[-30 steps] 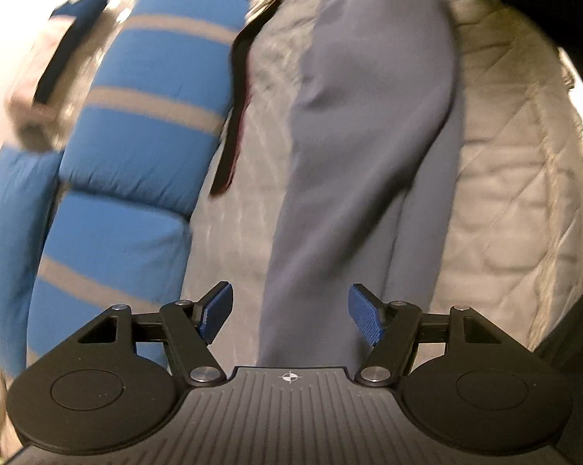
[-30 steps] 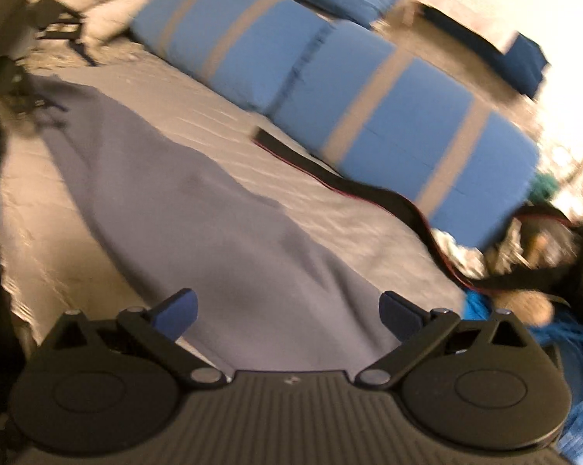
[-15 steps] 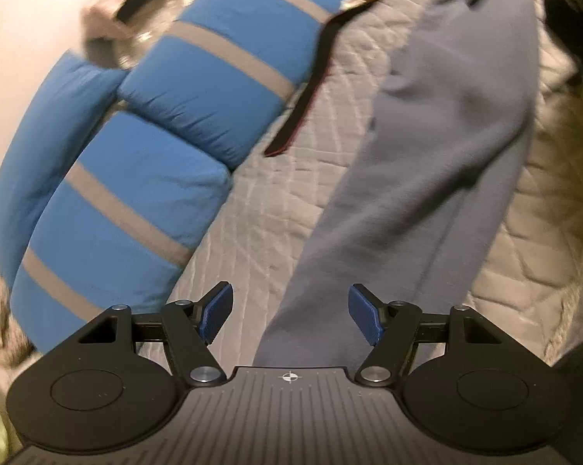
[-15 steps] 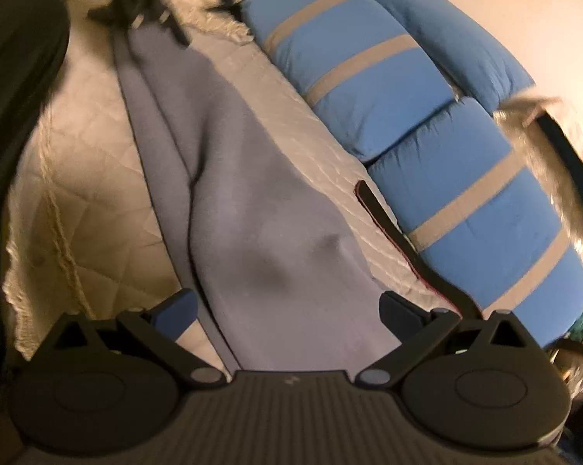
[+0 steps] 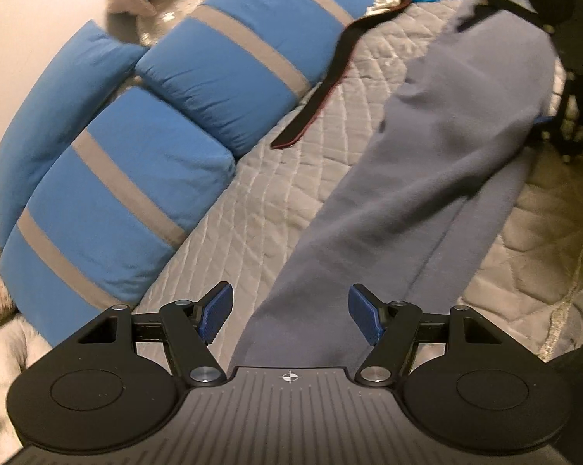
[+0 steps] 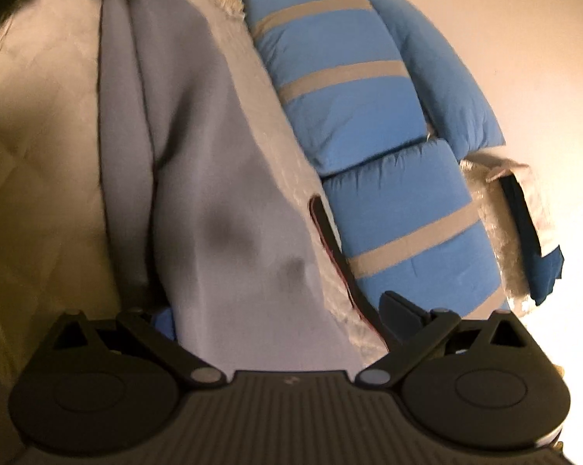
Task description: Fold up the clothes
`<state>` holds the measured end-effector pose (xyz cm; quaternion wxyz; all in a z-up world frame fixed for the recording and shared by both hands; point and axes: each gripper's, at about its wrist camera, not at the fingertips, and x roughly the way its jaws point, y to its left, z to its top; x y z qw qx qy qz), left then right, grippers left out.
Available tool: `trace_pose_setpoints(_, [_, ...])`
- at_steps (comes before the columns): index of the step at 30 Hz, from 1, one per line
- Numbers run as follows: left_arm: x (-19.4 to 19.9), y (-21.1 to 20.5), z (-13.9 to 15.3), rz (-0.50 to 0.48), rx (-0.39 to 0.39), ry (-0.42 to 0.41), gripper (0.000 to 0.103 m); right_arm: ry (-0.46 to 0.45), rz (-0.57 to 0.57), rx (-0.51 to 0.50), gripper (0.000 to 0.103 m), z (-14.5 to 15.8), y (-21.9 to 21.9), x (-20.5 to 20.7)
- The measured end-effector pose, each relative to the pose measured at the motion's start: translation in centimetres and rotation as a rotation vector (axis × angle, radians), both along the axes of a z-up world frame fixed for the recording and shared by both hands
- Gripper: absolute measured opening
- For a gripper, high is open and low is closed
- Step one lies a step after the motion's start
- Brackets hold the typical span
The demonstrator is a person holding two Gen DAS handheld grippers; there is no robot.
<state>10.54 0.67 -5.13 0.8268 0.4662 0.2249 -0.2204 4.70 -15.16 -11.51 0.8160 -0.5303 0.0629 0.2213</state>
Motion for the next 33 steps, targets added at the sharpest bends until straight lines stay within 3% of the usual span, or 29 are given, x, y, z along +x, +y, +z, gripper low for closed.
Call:
trace_pose_setpoints(10, [-1.6,-5.2,-3.7,-0.17,0.19,-0.067,0.066,0.097,-0.005,0.281,0.103,3.9,1.1,2.9])
trace_pose_setpoints(18, [-0.6,-7.1,-5.5,-0.169,0.236,0.003,0.065,0.181,-0.062,0.409,0.103,6.0,0.0,4.8])
trace_pose_setpoints(22, [0.5,-7.5,-6.8,-0.125,0.309,-0.007,0.064,0.193,-0.066,0.437,0.103,6.4,-0.3,4.8])
trace_pose_setpoints(24, [0.9,-7.3,-7.1,-0.108,0.329,-0.013,0.042,0.2,-0.058,0.441,0.103,6.5,-0.5,4.5])
trace_pose_setpoints(25, [1.0,-7.2,-7.2,-0.102,0.331,-0.01,0.022,0.203,-0.052,0.438,0.103,6.5,-0.7,4.2])
trace_pose_setpoints(26, [0.9,-7.0,-7.0,-0.104,0.33,-0.005,0.011,0.206,-0.046,0.432,0.103,6.3,-0.7,4.0])
trace_pose_setpoints(33, [-1.1,-5.2,-6.2,-0.147,0.387,0.0,0.005,0.167,0.053,0.284,0.103,4.5,-0.9,1.2])
